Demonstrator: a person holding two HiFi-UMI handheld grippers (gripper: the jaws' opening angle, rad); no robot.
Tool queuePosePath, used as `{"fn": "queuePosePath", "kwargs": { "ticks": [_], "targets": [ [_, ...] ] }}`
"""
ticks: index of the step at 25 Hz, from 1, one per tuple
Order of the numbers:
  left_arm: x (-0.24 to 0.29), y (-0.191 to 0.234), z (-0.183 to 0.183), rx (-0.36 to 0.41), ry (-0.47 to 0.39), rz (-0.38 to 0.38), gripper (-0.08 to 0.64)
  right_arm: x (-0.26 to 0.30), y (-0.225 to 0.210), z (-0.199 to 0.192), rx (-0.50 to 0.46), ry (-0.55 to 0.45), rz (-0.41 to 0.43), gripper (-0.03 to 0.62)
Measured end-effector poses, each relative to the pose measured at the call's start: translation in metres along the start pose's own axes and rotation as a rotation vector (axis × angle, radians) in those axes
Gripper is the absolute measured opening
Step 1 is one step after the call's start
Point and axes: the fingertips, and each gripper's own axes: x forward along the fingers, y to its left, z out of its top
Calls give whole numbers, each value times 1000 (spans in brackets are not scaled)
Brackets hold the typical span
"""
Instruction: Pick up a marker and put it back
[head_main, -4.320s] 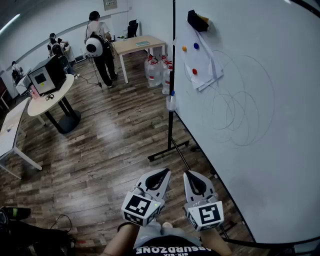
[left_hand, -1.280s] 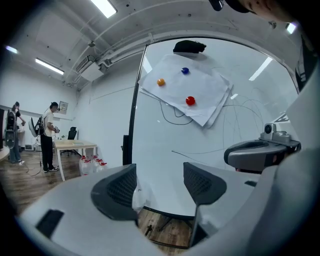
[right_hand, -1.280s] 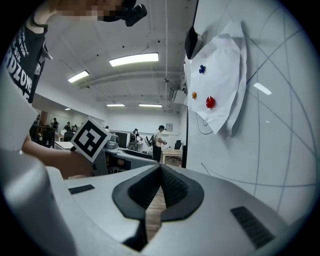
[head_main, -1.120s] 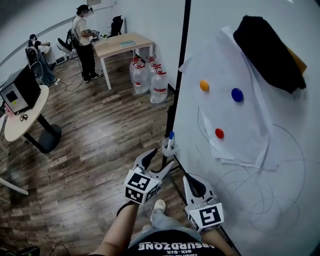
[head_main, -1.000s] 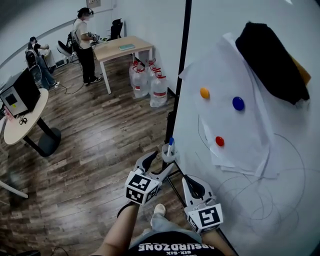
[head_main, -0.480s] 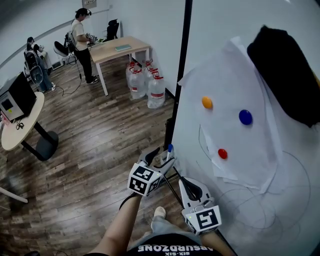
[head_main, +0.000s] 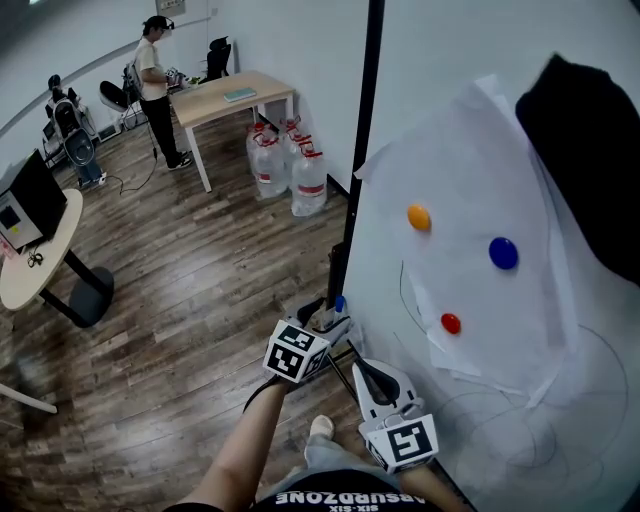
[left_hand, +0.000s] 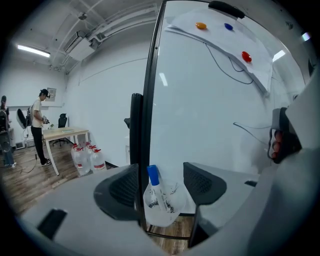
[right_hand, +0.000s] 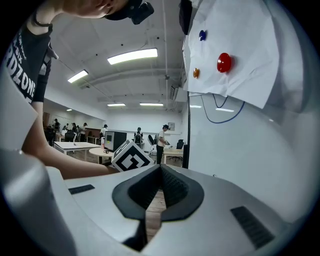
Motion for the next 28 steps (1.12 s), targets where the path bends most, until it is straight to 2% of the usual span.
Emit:
{"fn": "queuePosePath", "kwargs": {
  "ticks": [19,24,28],
  "targets": [
    [44,10,-27,0,139,-92,267,19,-6,-6,9,18,-2,-2],
    [46,10,-30,21,150,-96,230,20,-9,-9,12,22,-6,-2],
    [47,10,-30,32,142,-92,170,19,-9,-11,12,29,-4,-2]
  ]
}}
